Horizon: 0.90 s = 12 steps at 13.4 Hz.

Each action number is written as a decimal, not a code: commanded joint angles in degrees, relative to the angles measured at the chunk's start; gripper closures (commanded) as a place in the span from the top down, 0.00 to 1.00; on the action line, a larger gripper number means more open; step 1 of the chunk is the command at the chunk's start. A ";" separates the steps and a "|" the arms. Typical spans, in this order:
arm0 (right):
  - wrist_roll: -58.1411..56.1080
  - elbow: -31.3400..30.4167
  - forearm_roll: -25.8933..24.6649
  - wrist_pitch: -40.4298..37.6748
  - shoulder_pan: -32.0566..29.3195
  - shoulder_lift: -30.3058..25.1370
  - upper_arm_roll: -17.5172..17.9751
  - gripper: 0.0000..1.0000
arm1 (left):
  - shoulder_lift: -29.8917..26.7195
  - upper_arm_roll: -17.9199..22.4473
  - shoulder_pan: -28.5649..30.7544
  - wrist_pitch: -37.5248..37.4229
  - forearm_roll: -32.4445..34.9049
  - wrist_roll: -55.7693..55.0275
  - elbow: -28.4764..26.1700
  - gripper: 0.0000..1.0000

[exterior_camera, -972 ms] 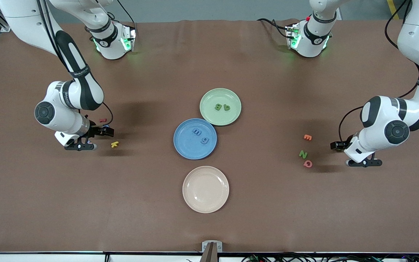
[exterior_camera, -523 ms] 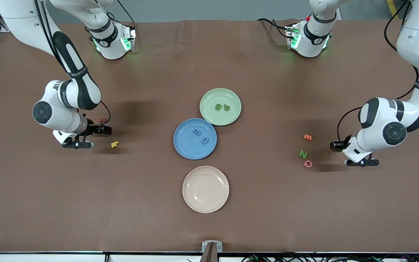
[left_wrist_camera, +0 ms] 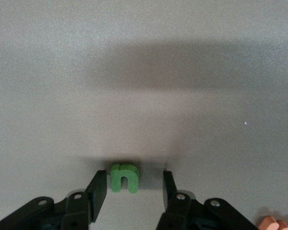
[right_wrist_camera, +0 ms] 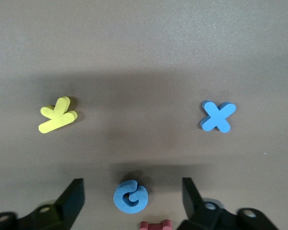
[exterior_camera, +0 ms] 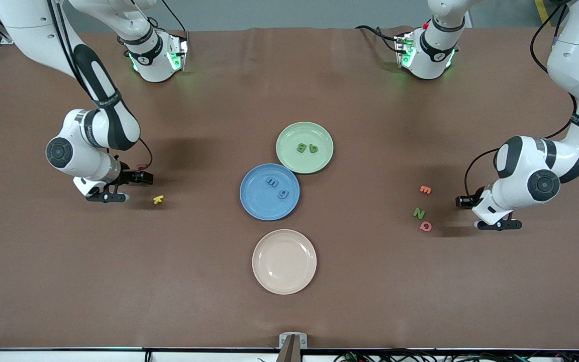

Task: Sort letters by color into matching plates

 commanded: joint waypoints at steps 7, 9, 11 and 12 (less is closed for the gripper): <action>0.83 -3.64 -0.83 4.80 -0.66 -0.53 0.46 0.73 | -0.04 -0.27 0.56 0.81 0.78 0.36 -0.07 0.45; 1.80 -3.72 -0.91 4.80 -0.22 -0.45 0.46 0.73 | 0.31 -0.27 0.56 0.81 0.78 0.36 -0.07 0.41; 2.41 -4.07 -0.92 4.98 0.04 -0.44 0.46 0.73 | 0.40 -0.27 0.56 0.81 0.87 0.36 0.02 0.33; 2.68 -4.25 -0.92 5.50 0.48 -0.44 0.46 0.73 | 0.40 -0.27 0.56 0.81 0.87 0.36 0.02 0.27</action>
